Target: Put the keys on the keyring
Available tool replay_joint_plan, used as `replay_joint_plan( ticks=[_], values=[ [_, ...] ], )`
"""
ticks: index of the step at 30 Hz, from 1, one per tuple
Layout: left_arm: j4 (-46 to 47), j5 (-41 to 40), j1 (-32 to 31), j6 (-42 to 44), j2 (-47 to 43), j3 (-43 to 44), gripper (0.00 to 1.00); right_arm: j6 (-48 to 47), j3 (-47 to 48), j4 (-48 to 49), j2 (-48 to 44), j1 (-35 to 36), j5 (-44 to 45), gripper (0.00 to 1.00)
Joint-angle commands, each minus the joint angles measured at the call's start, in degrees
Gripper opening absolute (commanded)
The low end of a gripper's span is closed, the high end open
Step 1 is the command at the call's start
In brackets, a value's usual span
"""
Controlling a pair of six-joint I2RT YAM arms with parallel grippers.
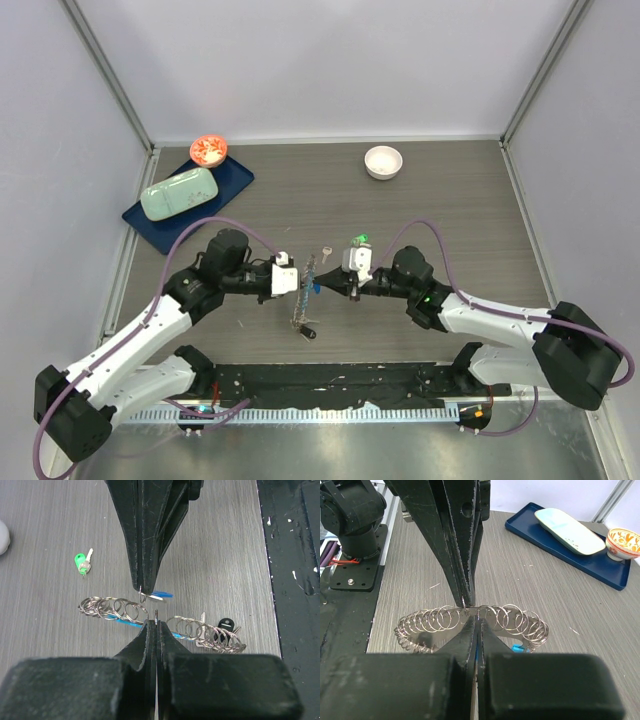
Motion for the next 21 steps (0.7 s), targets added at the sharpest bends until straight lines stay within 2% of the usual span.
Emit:
replay_joint_plan(
  ticks=[1,21],
  values=[
    [5.1,2.6,-0.2,-0.9,-0.7,0.1,0.0,-2.3,0.8,1.3,-0.1,0.7,0.1,0.01],
    [7.1,1.9,-0.2,-2.9,-1.2,-0.5,0.0,-4.9,1.4,-2.0,-1.7,2.0,1.7,0.01]
  ],
)
